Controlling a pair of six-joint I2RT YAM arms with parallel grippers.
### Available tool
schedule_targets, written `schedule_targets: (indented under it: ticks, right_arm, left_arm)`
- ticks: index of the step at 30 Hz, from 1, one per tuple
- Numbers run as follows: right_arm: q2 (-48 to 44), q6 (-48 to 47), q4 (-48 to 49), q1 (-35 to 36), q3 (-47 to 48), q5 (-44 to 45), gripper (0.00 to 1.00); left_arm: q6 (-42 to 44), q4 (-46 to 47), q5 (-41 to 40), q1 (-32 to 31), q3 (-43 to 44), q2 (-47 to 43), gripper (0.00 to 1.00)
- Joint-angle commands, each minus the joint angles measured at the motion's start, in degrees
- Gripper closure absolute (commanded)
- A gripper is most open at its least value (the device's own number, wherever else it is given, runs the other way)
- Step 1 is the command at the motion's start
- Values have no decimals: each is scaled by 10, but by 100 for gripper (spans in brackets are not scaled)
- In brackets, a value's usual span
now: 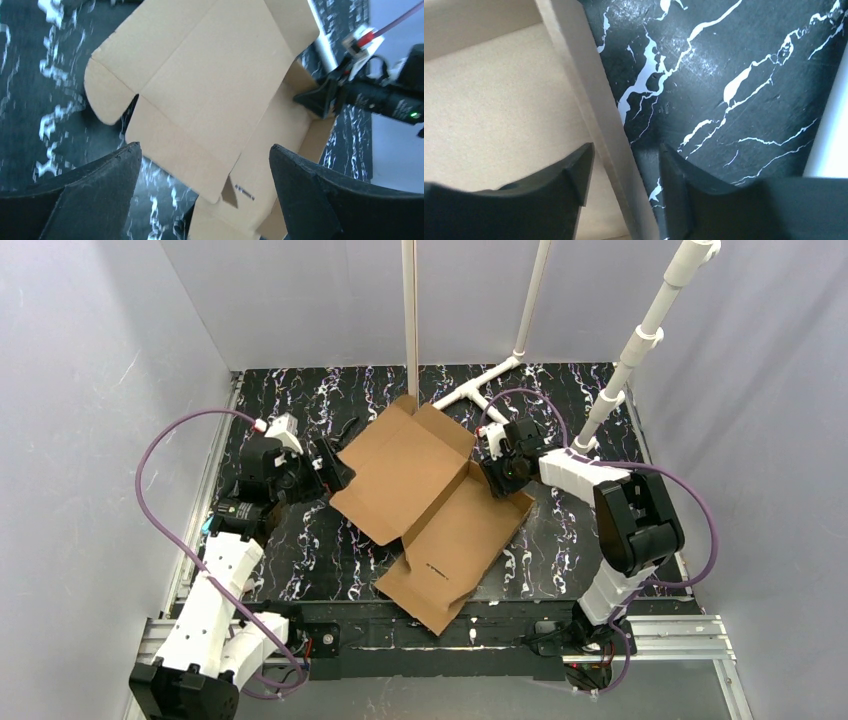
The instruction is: Fold the paper box
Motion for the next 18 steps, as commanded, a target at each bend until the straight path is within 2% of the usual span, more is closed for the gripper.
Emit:
schedule_targets:
  ticks: [1,3,4,8,12,14,16,18]
  right_arm:
    - [-36,-11,-18,-4,18,-28,31]
    - [-74,-40,-32,-4,8,-38,4]
    - [-94,-57,-37,-4,3,-41,2]
    - [-149,-120,-76,-4,1,-35,2]
    - [-197,-198,-134,-4,13,-54,2]
    - [-223,-264,-175,-4,16,-122,2]
    - [-248,-404,-246,-4,11,-234,2]
    - [-251,-553,-376,-2,8,-325,2]
  left_arm:
    - [-23,-169,-6,4,-1,-43,3]
    - [-45,-204,29,4,-25,-84,11]
    - [-57,-222,50,3,-37,-107,14]
    - [-78,-293,58,1,-50,-185,17]
    - [-117,-321,95,-4,-70,-214,35]
    - [-159,-309,112,-8,-118,-231,36]
    - [-198,-265,129,-10,-178,-254,35]
    - [-240,-192,134,-11,-229,-269,30]
